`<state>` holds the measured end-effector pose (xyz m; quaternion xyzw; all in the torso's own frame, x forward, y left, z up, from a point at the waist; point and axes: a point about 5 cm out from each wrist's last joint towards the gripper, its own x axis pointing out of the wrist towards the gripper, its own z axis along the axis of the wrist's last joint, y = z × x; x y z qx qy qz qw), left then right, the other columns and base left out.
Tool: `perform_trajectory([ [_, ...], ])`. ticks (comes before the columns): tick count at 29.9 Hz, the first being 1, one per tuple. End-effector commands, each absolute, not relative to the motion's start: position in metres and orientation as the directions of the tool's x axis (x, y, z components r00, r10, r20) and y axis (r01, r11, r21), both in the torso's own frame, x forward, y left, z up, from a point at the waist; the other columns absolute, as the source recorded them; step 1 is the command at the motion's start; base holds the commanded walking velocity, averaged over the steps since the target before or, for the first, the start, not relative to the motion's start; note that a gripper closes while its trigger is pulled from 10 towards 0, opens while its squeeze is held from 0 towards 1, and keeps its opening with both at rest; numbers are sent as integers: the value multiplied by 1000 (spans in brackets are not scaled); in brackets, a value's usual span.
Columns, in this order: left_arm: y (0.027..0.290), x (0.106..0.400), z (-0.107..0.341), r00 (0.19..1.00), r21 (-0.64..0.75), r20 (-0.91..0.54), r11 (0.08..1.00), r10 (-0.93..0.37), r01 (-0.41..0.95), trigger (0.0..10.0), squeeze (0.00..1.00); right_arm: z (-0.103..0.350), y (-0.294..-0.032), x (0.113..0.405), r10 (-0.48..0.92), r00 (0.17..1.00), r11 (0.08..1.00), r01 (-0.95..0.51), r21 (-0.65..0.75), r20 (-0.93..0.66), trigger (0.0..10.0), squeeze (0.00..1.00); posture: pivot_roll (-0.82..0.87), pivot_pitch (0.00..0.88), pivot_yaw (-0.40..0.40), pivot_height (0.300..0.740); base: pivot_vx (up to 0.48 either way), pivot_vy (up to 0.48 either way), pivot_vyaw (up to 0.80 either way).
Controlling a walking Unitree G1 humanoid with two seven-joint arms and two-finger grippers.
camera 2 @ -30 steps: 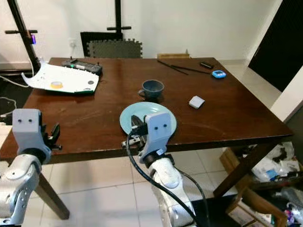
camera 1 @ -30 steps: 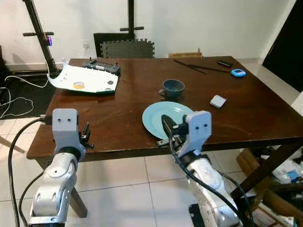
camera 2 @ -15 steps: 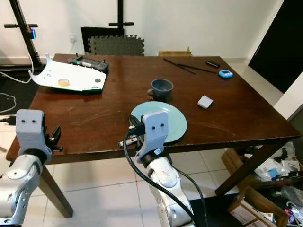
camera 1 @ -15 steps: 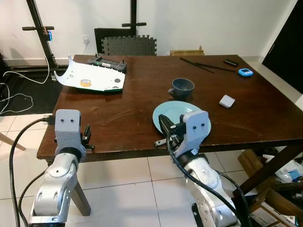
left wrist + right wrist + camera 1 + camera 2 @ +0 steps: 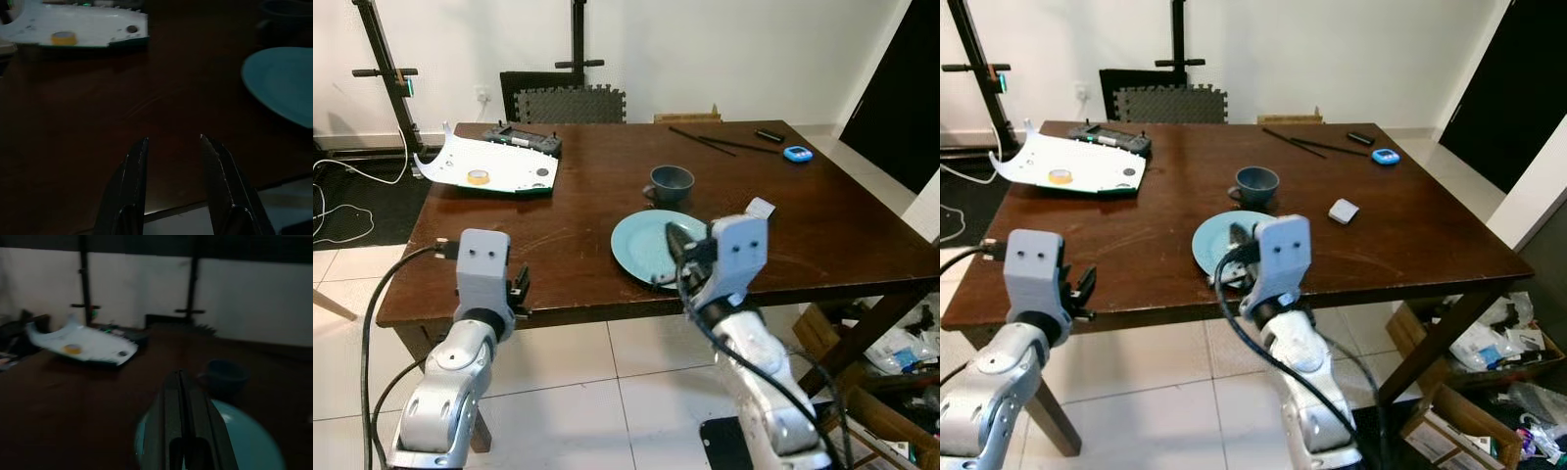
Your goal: Setting the table
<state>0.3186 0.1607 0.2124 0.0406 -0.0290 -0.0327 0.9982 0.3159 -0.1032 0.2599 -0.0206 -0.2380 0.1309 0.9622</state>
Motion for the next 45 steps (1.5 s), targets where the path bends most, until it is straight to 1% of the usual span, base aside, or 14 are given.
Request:
perform_trajectory([
  [1,157,317,212,995,94,43,992,-86,82,10000,0,263,-107,316,242,849,970,-216,-111,470,10000,0,28,114,-8,740,0,0,0],
  [6,155,317,214,994,89,44,992,-96,92,10000,0,265,-105,314,246,843,969,-217,-115,479,10000,0,29,116,-8,740,0,0,0],
  [9,153,316,215,992,110,50,988,-112,106,10000,0,264,-105,313,247,844,969,-220,-113,475,10000,0,30,119,-9,740,0,0,0],
  [14,154,316,213,997,82,49,995,-56,51,10000,0,262,-106,314,240,851,971,-220,-98,467,10000,0,28,121,-12,740,0,0,0],
  [15,157,316,213,999,63,52,998,-17,14,10000,0,260,-110,316,215,862,976,-211,-61,459,10000,0,27,121,-15,740,0,0,0],
  [18,158,317,213,999,56,53,998,-6,3,10000,0,260,-111,317,203,867,978,-206,-43,454,10000,0,27,121,-15,740,0,0,0],
  [22,168,314,218,992,22,117,999,45,-47,10000,0,257,-132,324,83,902,985,-138,100,424,10000,0,22,123,-18,740,0,0,0],
  [29,176,311,214,991,28,123,998,48,-52,10000,0,259,-137,324,72,900,988,-123,93,429,10000,0,16,126,-19,740,0,0,0],
  [45,171,312,209,992,36,121,999,24,-28,10000,0,253,-126,324,110,905,982,-162,93,410,10000,0,15,109,-19,740,0,0,0],
])
